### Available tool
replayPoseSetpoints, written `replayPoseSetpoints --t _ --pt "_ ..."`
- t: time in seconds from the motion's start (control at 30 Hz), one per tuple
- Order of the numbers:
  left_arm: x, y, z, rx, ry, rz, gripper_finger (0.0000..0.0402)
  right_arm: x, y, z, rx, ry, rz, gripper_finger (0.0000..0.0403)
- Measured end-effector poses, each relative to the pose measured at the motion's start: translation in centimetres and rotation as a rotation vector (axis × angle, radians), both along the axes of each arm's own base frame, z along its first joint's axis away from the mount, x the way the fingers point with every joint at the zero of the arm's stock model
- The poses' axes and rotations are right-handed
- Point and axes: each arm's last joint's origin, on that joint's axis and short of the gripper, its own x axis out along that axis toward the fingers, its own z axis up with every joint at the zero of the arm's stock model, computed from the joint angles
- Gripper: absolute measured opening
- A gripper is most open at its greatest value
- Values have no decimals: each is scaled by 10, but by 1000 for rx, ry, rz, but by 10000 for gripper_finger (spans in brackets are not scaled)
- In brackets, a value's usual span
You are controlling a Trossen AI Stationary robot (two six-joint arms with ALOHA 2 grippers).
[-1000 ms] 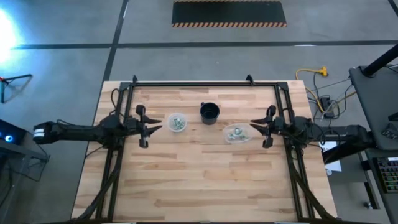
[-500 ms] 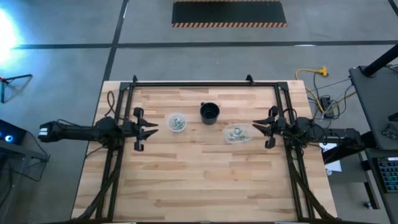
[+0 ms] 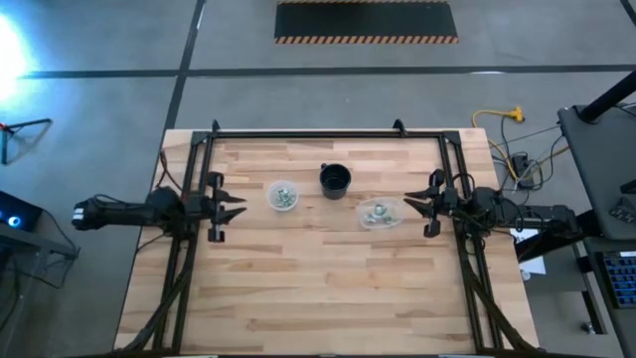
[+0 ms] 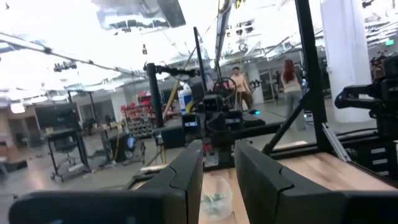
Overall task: Pick and place items into bin
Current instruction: Return to Home Position
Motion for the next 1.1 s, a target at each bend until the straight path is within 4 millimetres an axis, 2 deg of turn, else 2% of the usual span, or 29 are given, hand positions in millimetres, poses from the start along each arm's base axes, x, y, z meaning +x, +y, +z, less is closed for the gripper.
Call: replayPoseSetpoints --t 0.17,0.43,0.63,1.1 --pt "-6 1 -2 23 6 28 78 0 0 0 -2 1 -1 59" --pt "-3 1 -12 15 115 31 78 0 0 -1 -18 10 -7 59" --pt "0 1 -23 -56 227 18 78 0 0 -3 -19 32 -13 59" --pt "6 0 -30 -52 316 17 78 1 0 -4 -19 48 -13 59"
